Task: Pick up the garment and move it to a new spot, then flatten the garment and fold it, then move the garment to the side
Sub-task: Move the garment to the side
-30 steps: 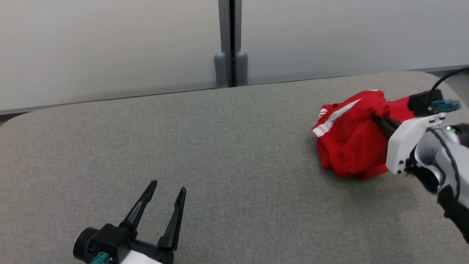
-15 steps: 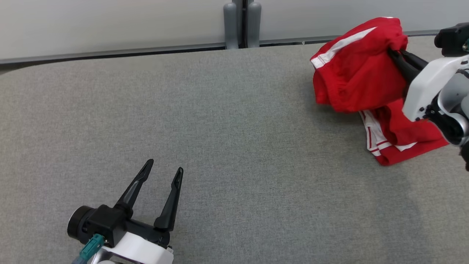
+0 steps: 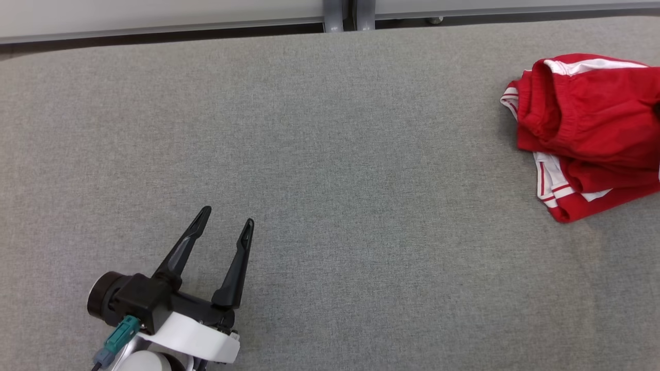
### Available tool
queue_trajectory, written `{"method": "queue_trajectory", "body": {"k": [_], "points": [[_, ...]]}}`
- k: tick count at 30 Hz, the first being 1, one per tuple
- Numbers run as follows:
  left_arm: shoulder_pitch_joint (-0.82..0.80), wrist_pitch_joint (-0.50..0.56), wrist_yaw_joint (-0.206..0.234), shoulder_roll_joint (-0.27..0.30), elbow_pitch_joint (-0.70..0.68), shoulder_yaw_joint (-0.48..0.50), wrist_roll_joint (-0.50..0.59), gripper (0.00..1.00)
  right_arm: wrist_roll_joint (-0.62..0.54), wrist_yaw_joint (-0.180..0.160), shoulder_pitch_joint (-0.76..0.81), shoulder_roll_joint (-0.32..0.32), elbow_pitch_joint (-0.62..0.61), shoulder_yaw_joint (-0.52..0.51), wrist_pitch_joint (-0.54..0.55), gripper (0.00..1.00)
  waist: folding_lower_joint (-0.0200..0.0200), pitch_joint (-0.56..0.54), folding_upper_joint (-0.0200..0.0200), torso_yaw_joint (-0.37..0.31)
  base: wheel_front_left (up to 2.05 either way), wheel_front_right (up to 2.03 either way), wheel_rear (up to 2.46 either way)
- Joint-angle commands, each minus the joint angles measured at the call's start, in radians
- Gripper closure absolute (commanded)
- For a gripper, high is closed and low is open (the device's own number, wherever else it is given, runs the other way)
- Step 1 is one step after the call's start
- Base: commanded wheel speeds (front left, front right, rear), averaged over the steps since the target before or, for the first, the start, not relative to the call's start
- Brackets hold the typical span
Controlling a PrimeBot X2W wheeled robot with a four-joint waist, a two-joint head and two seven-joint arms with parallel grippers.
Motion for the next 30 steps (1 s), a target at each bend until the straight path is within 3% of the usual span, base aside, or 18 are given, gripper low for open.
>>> {"method": "queue_trajectory", "body": {"k": [1, 2, 3, 4, 5, 11, 15, 20, 24, 30], "points": [[-0.022, 0.000, -0.005, 0.005, -0.002, 0.002, 0.002, 0.00, -0.006, 0.000, -0.018, 0.010, 0.019, -0.002, -0.014, 1.00, 0.0000, 0.011, 0.0000, 0.000, 0.00, 0.00, 0.00], [-0.026, 0.000, -0.006, 0.005, -0.001, 0.001, 0.003, 0.00, -0.012, 0.000, -0.020, 0.021, 0.042, -0.001, -0.022, 1.00, 0.0000, 0.015, 0.0000, 0.002, 0.00, 0.00, 0.00], [-0.028, 0.000, -0.007, 0.005, 0.001, -0.001, 0.003, 0.00, -0.018, 0.000, -0.022, 0.034, 0.065, -0.001, -0.031, 0.85, 0.0000, 0.016, 0.0000, 0.003, 0.00, 0.00, 0.00], [-0.030, 0.000, -0.008, 0.005, 0.003, -0.003, 0.002, 0.00, -0.025, 0.000, -0.029, 0.044, 0.090, -0.003, -0.042, 0.46, 0.0000, 0.016, 0.0000, 0.004, 0.00, 0.00, 0.00], [-0.034, 0.001, -0.008, 0.005, 0.007, -0.005, 0.001, 0.00, -0.032, 0.000, -0.035, 0.052, 0.117, -0.006, -0.052, 0.00, 0.0000, 0.014, 0.0000, 0.005, 0.00, 0.00, 0.00], [-0.003, -0.005, 0.000, -0.001, 0.035, -0.006, -0.011, 0.00, -0.080, 0.000, -0.035, 0.076, 0.208, -0.026, -0.087, 0.00, 0.0000, -0.061, 0.0000, 0.009, 0.00, 0.00, 0.00], [0.038, -0.011, 0.012, -0.005, 0.051, 0.000, -0.024, 0.00, -0.123, 0.000, 0.000, 0.084, 0.216, -0.045, -0.121, 0.00, 0.0000, -0.158, 0.0000, -0.004, 0.00, 0.00, 0.00], [0.118, -0.014, 0.037, 0.007, 0.051, 0.020, -0.042, 0.00, -0.138, 0.000, 0.038, 0.140, 0.215, -0.075, -0.196, 0.00, 0.0000, -0.295, 0.0000, -0.028, 0.00, 0.00, 0.00], [0.175, -0.018, 0.069, 0.022, 0.020, 0.059, -0.054, 0.00, -0.122, 0.000, 0.059, 0.183, 0.177, -0.083, -0.252, 0.00, 0.0000, -0.356, 0.0000, -0.051, 0.00, 0.00, 0.00], [0.248, -0.022, 0.100, 0.042, -0.026, 0.112, -0.077, 0.00, -0.064, 0.000, 0.139, 0.178, 0.052, -0.112, -0.301, 0.00, 0.0000, -0.433, 0.0000, -0.059, 0.00, 0.00, 0.00]]}}
